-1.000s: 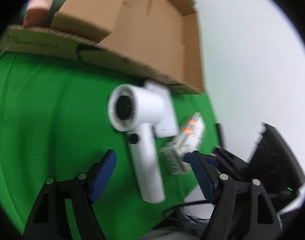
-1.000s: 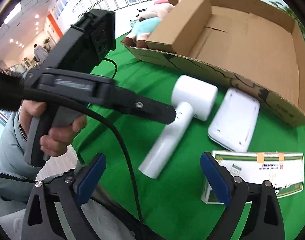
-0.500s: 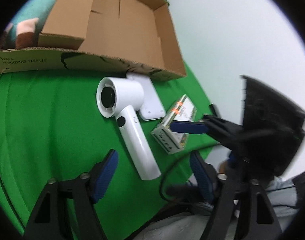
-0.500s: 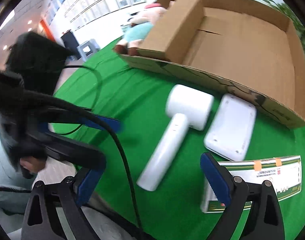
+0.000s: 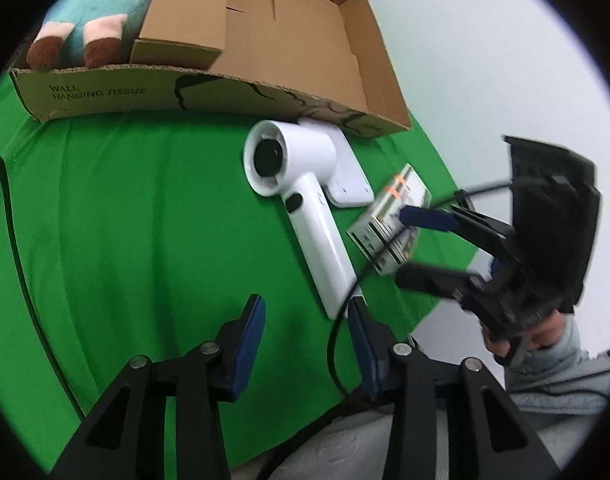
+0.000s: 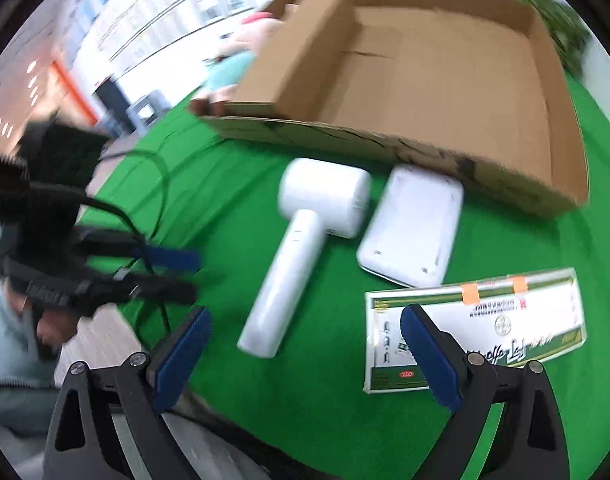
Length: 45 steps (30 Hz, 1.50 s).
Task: Organize objects
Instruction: 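Close the right gripper around the white hair dryer handle, then lift the hair dryer and carry it over the tray with the right gripper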
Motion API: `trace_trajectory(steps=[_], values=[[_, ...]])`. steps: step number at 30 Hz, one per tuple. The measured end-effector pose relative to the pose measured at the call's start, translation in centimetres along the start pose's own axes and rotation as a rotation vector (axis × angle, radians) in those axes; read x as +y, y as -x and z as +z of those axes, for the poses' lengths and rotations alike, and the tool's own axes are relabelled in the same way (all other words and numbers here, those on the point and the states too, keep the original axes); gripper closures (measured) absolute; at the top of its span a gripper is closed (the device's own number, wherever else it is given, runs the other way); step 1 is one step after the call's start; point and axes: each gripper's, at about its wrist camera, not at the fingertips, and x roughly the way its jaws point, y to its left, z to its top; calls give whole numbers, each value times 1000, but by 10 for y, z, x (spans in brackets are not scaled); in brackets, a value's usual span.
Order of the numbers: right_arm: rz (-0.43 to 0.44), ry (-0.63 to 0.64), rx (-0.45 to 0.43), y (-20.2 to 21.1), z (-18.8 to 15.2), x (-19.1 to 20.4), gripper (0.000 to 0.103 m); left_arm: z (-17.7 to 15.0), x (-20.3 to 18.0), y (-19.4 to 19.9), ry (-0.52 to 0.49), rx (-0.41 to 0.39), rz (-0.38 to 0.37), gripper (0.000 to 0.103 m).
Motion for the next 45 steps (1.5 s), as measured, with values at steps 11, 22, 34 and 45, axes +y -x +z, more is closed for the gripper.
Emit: trace_trajectory(steps=[11, 22, 34, 45], values=[[-114, 52, -23, -46, -2, 30, 51, 28, 56, 46, 141, -164, -167, 40], [-143, 111, 10, -41, -36, 55, 80, 47, 40, -33, 148, 38, -182, 37], [-44, 31, 0, -25, -52, 53, 81, 30, 37, -59, 293, 27, -156, 45], [-12, -21, -149, 19, -51, 52, 80, 63, -12, -33, 179, -99, 15, 72]])
